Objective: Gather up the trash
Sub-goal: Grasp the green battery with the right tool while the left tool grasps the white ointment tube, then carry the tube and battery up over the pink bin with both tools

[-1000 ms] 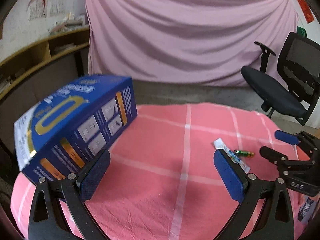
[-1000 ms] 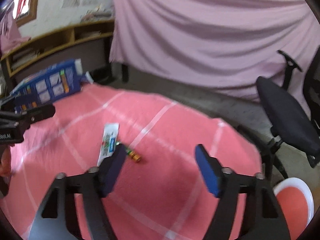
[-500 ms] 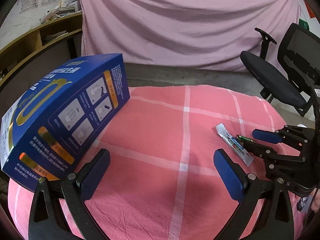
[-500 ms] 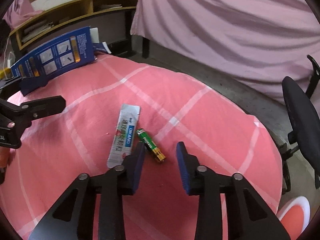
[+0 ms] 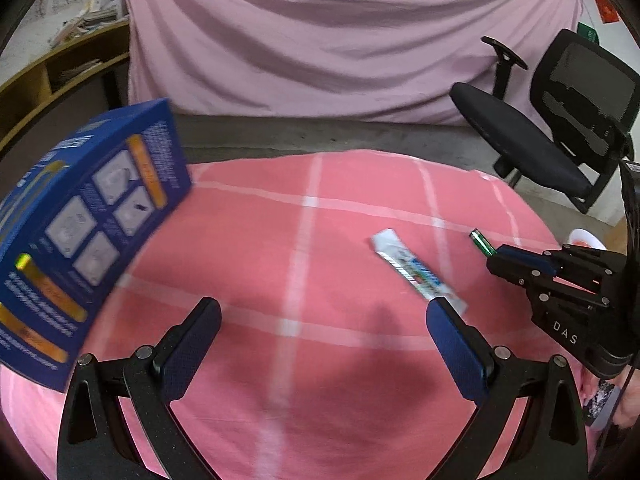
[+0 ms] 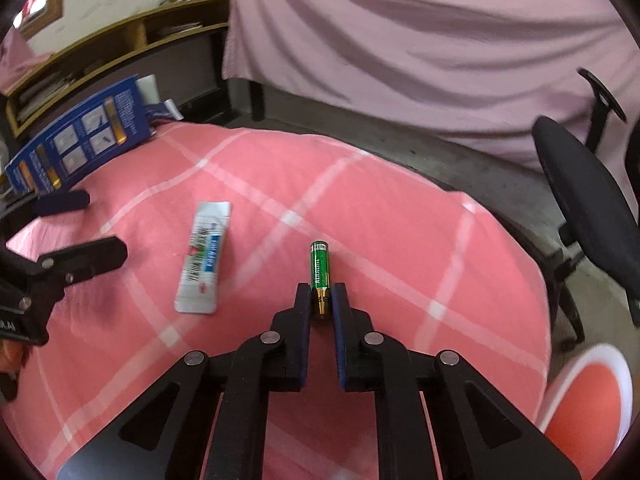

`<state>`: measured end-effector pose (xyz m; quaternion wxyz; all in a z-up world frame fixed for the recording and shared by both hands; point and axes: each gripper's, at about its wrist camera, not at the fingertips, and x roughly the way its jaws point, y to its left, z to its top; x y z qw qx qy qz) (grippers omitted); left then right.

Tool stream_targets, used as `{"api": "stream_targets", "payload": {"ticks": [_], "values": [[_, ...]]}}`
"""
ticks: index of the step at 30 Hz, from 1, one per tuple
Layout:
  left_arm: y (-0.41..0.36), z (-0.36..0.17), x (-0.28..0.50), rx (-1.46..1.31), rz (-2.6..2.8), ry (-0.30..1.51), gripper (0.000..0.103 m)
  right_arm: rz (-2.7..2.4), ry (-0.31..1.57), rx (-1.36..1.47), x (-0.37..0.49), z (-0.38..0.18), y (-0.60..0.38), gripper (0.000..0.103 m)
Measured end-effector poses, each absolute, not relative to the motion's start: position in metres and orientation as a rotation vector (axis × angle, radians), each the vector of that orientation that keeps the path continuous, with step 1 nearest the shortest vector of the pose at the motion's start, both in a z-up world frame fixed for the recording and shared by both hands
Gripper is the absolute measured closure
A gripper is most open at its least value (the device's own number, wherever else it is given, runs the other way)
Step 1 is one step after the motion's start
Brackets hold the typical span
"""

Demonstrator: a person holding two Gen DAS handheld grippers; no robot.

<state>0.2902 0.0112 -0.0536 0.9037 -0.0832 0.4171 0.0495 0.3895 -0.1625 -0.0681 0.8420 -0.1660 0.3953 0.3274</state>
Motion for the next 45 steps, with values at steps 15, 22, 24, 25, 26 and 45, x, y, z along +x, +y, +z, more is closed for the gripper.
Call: {"api": "stream_targets", "payload": {"ticks": [15, 22, 24, 25, 26, 45], "values": [[-0.049, -0.057, 0.340, -0.075, 0.063, 0.947, 0.049, 0.631, 0.878, -0.201, 0.402, -0.065, -0.207, 0.095], [-0.056, -0.062, 0.341, -0.025, 0.054, 0.955, 0.077, 0.629, 0.900, -0.191, 0.404, -0.068, -0.207, 0.094], [-0.057, -0.064, 0.339, -0.015, 0.043, 0.952, 0.080, 0.633, 0.914, -0.195, 0.406, -0.070, -0.206, 0.094], [-0.057, -0.066, 0.337, -0.014, 0.036, 0.949, 0.081, 0.637, 0.924, -0.191, 0.408, -0.071, -0.206, 0.093], [-0.056, -0.066, 0.336, -0.015, 0.030, 0.947, 0.082, 0.641, 0.933, -0.178, 0.411, -0.072, -0.207, 0.093], [-0.055, -0.055, 0.311, -0.059, -0.056, 0.892, 0.097, 0.627, 0.886, -0.240, 0.402, -0.070, -0.198, 0.095]]}}
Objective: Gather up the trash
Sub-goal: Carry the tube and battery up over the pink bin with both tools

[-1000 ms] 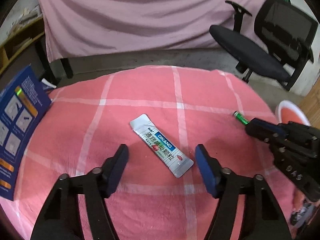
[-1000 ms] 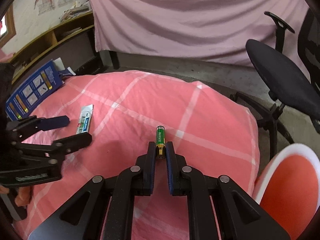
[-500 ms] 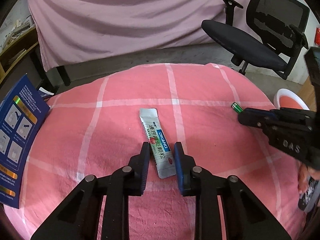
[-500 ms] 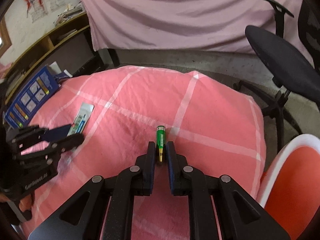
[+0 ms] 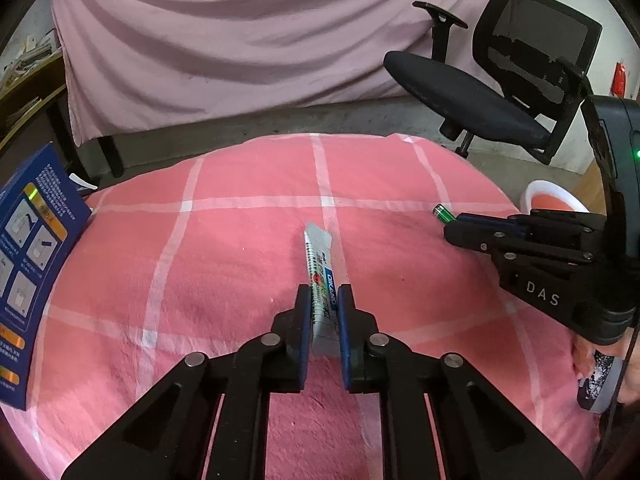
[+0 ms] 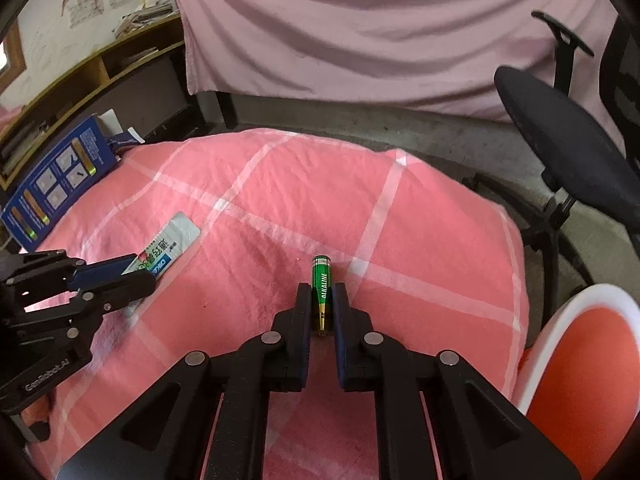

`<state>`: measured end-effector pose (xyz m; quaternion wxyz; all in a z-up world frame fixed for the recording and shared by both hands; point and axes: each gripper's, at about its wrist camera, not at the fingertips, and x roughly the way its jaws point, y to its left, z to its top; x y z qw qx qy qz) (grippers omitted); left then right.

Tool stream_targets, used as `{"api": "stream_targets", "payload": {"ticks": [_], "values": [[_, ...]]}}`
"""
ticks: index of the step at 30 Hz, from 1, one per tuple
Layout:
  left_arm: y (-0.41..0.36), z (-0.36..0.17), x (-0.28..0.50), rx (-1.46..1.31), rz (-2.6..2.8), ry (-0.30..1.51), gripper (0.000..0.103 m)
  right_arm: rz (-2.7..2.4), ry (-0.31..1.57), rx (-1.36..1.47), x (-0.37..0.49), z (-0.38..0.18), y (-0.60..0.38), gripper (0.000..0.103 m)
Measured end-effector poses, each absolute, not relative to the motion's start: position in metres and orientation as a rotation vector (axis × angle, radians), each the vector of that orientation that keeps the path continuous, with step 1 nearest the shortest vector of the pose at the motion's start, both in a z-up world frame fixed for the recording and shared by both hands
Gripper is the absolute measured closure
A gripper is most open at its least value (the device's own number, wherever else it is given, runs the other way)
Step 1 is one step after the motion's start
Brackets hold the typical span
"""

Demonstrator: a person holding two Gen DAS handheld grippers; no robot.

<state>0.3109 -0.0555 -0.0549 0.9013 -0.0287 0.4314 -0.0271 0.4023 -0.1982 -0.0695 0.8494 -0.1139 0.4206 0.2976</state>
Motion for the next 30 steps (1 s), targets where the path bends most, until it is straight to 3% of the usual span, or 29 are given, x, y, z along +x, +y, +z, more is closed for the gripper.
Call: {"api": "stream_targets", "payload": {"ticks": [13, 30], "values": [[-0.058, -0.044, 0.292, -0.073, -0.058, 0.828, 0.100, 0.591, 0.627, -0.237, 0.352, -0.038, -0.208, 0.095], [-0.087, 0.031, 0.244, -0.083, -0.026, 0.387, 0.100, 0.533, 0.228, -0.047, 0.297, 0.009, -0.253, 0.095]]}}
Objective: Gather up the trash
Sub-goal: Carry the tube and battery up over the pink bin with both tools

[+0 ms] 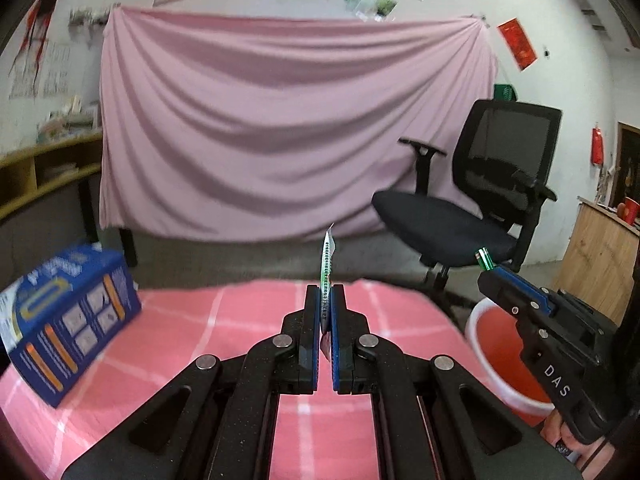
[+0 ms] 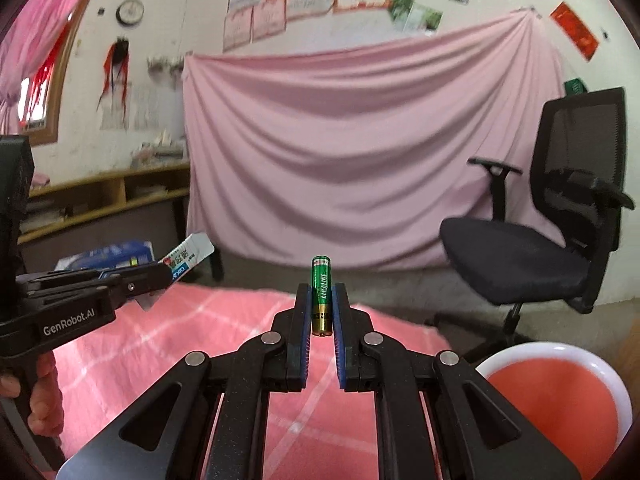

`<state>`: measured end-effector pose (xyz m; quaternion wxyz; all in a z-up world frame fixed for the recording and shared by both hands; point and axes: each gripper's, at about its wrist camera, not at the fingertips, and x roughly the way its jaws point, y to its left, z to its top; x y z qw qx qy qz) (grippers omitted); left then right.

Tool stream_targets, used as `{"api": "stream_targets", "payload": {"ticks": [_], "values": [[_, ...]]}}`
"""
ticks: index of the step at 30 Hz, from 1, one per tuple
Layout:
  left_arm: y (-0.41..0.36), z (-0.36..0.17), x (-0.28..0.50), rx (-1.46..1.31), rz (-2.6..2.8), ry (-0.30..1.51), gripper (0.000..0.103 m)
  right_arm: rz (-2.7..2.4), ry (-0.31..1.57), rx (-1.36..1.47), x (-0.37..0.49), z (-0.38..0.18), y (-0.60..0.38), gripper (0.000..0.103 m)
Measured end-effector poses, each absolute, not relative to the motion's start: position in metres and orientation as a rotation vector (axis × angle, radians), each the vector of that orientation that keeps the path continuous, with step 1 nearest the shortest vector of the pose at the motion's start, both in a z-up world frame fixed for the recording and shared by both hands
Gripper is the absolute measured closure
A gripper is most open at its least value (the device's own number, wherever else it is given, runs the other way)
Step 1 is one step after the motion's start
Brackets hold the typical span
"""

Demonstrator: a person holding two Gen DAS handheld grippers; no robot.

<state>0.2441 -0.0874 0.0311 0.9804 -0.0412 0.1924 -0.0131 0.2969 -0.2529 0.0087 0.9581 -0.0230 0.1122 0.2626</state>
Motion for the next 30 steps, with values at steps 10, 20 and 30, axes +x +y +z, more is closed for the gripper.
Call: {"api": "stream_targets", "payload": {"ticks": [10, 20, 30], "values": [[-0.133, 0.052, 0.228, 0.010, -0.092, 0.249, 0.100, 0.447, 0.088, 0.029, 0.280, 0.030, -0.292, 0.095], [-0.180, 0.056, 0.227, 0.044, -0.228, 0.191, 0.100, 0.309, 0.008, 0.056, 0.253, 0.034, -0.341, 0.095], [-0.234, 0.053, 0.230, 0.058, -0.378, 0.187, 0.100, 0.160, 0.032, 0.100, 0.243, 0.027, -0.392, 0.095]]}}
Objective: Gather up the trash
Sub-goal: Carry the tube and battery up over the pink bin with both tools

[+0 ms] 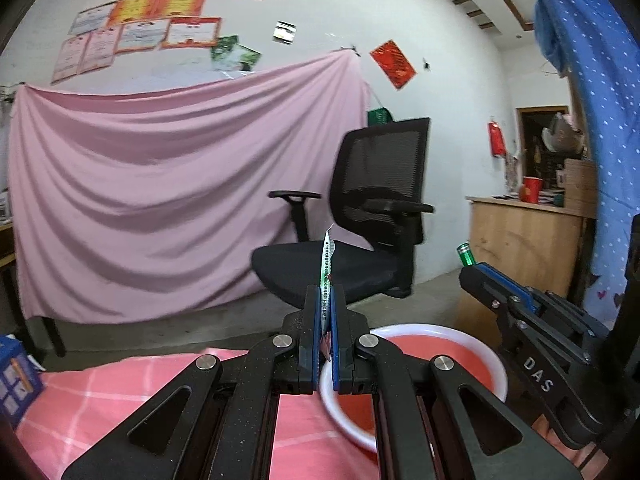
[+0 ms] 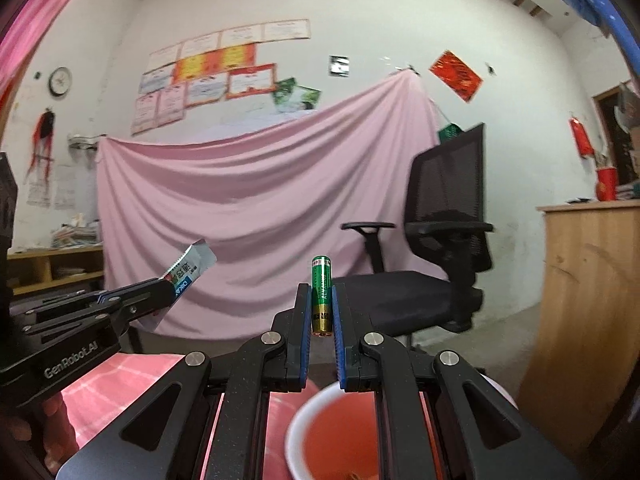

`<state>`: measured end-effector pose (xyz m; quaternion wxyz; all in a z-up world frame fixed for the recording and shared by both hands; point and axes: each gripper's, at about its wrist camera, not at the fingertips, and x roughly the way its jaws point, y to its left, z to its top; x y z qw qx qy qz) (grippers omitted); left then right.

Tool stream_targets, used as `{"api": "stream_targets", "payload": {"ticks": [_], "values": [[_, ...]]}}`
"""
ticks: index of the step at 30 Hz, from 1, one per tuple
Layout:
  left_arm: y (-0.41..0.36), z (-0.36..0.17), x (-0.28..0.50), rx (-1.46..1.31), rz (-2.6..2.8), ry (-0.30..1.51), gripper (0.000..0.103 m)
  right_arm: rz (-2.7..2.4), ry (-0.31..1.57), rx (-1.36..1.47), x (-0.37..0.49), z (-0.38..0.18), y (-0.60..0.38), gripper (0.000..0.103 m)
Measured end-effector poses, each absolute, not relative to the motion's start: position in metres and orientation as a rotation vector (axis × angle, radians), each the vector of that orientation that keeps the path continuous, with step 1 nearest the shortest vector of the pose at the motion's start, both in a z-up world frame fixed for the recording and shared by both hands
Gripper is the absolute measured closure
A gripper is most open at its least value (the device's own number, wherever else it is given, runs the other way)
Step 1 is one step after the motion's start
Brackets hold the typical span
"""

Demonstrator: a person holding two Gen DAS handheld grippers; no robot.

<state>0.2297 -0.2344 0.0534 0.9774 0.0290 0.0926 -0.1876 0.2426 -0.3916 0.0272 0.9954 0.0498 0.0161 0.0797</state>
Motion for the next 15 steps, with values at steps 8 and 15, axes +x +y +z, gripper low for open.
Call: {"api": "stream_targets", "payload": {"ticks": [8, 15], "values": [[-0.273, 0.042, 0.249, 0.083, -0.464, 0.295, 0.100, 0.078, 0.136, 0.169, 0.253, 0.014, -0.421, 0.095], [-0.285, 0.030, 0.260, 0.091, -0.491, 0.382, 0.100, 0.069, 0.207, 0.199, 0.261, 0.005, -0.426, 0.094]]}}
